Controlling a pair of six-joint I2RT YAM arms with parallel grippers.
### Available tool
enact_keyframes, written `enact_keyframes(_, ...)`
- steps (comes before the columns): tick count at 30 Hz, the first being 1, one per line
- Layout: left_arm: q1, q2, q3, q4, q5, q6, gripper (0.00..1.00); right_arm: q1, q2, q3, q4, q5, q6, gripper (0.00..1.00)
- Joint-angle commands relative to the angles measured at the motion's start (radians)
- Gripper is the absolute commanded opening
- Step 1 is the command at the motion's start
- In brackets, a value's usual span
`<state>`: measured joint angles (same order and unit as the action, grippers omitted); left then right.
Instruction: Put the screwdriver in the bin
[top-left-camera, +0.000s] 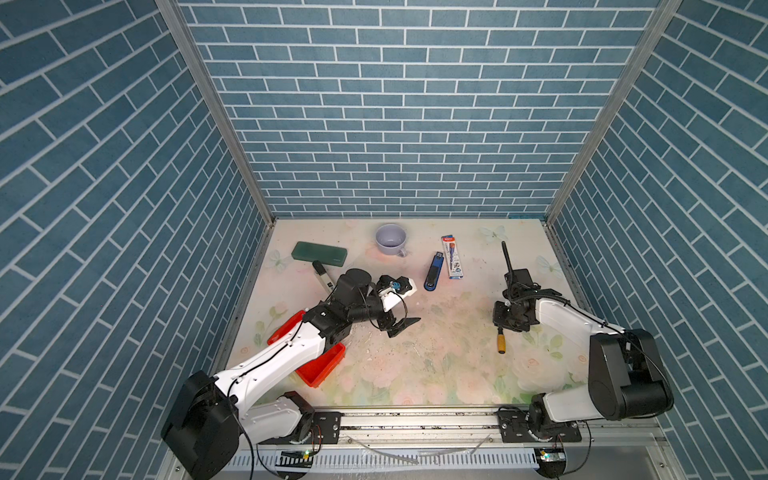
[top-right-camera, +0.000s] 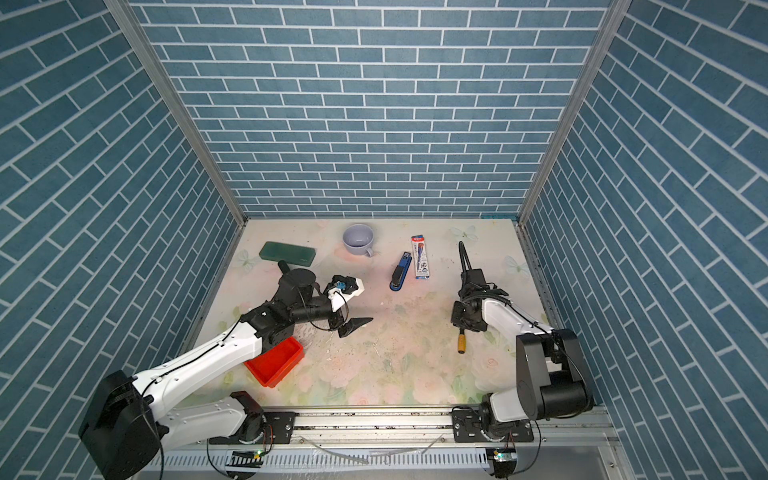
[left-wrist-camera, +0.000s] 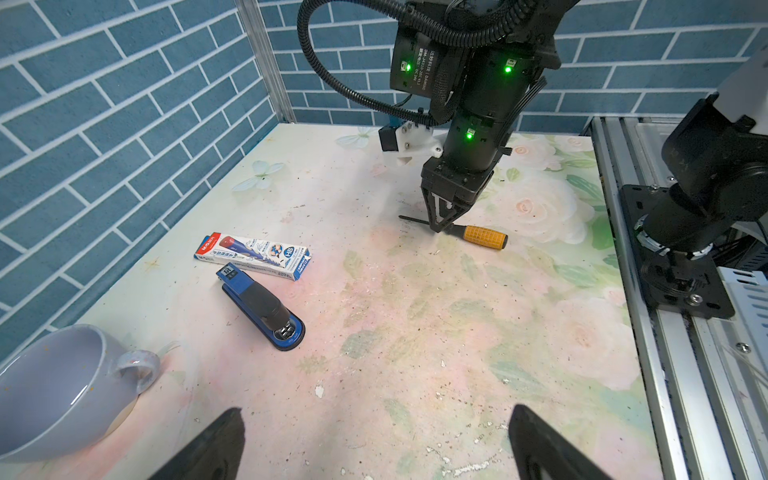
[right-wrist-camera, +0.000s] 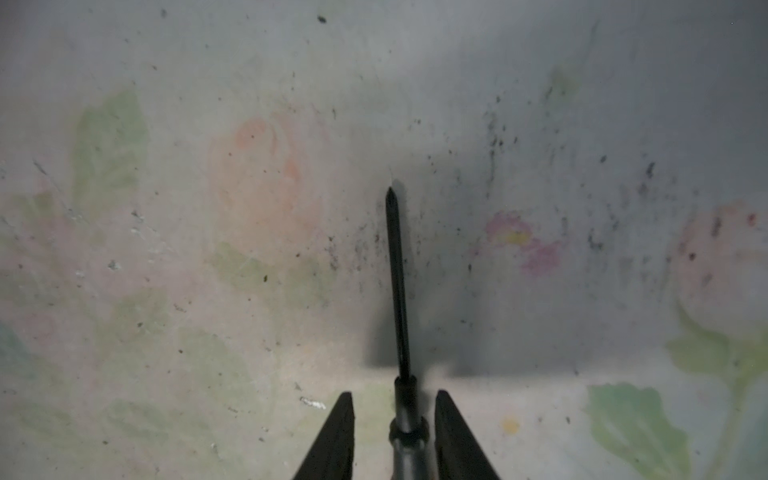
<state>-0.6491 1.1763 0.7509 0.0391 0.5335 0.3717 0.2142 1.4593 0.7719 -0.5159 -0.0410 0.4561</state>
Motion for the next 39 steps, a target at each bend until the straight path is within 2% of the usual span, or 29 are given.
enact_keyframes(1, -0.01, 0.011, -0.015, 0.009, 0.014, 0.013, 1.0, 0.004, 0.027, 0.042, -0.04, 0.01, 0.03, 0.29)
enact_keyframes(11, -0.015, 0.009, -0.024, 0.015, 0.002, 0.021, 1.0, 0.004, 0.075, 0.052, -0.062, 0.007, 0.025, 0.27)
enact_keyframes(17, -0.03, -0.004, -0.036, 0.013, -0.021, 0.024, 1.0, 0.004, 0.063, 0.042, -0.055, 0.018, 0.029, 0.09)
enact_keyframes(25, -0.034, 0.009, -0.036, 0.025, -0.026, 0.023, 1.0, 0.004, 0.013, 0.017, -0.003, 0.021, 0.039, 0.05)
enact_keyframes(27, -0.034, 0.01, -0.036, 0.029, -0.028, 0.018, 1.0, 0.004, -0.001, 0.008, 0.02, 0.016, 0.021, 0.0)
enact_keyframes(30, -0.034, 0.015, -0.036, 0.038, -0.056, 0.004, 1.0, 0.004, -0.017, 0.01, 0.028, 0.023, -0.011, 0.0)
enact_keyframes(34, -0.035, 0.037, -0.037, 0.088, -0.213, -0.083, 1.0, 0.004, -0.066, -0.007, 0.093, 0.003, -0.025, 0.0)
enact_keyframes(39, -0.035, 0.094, -0.123, 0.399, -0.322, -0.364, 1.0, 0.004, -0.152, -0.039, 0.224, -0.04, -0.048, 0.0)
